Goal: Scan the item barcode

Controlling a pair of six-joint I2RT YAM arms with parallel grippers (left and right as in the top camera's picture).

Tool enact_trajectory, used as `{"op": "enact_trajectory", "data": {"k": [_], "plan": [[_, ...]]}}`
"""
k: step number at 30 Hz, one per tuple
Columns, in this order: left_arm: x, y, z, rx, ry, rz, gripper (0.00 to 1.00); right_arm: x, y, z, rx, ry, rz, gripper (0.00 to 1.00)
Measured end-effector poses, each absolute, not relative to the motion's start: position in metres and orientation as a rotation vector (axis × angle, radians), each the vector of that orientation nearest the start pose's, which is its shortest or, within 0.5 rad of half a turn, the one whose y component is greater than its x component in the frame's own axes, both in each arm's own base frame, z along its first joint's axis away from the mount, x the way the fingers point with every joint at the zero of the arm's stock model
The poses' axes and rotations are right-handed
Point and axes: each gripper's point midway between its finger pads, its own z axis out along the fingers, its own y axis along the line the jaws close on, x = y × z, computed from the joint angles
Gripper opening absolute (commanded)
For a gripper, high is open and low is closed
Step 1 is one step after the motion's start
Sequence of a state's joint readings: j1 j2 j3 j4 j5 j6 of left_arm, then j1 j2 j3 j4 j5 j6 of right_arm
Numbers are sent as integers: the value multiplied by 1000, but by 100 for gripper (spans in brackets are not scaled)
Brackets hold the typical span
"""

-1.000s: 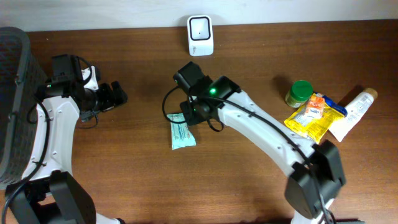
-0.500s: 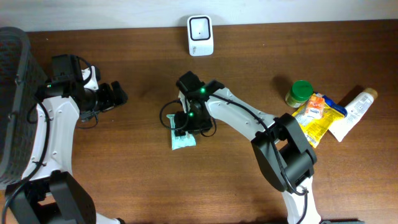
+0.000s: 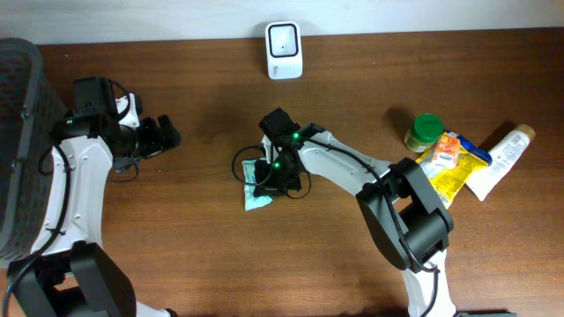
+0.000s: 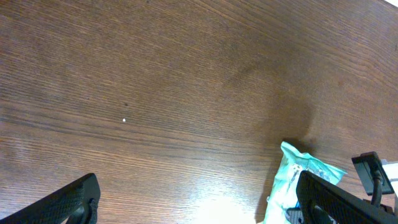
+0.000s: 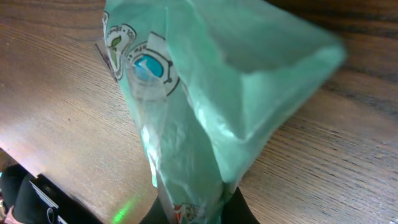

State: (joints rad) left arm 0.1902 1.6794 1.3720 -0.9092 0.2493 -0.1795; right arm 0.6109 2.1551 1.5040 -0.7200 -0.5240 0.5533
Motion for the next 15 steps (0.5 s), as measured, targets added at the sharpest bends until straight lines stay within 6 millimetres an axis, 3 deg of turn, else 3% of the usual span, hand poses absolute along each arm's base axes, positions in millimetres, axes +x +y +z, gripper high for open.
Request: {"op": "enact_trajectory", "data": {"k": [3,5,8,12,13,15], "plan": [[385,31,133,-448,2731,-344,99,310,312,17,-175,3159,786,4],[385,31,133,-448,2731,-344,99,310,292,21,-187,3170,613,4],[385,31,133,-448,2731,-344,99,327,262,53,-265,3064,316,4],[385,31,133,-448,2731,-344,99,357,227,112,-345,2810,-121,4],[385,31,133,-448,2731,-344,99,360,218,122,-367,2749,-248,4],[385,31,133,-448,2731,-344,99,361,202,121,-416,2704,-455,4]]}}
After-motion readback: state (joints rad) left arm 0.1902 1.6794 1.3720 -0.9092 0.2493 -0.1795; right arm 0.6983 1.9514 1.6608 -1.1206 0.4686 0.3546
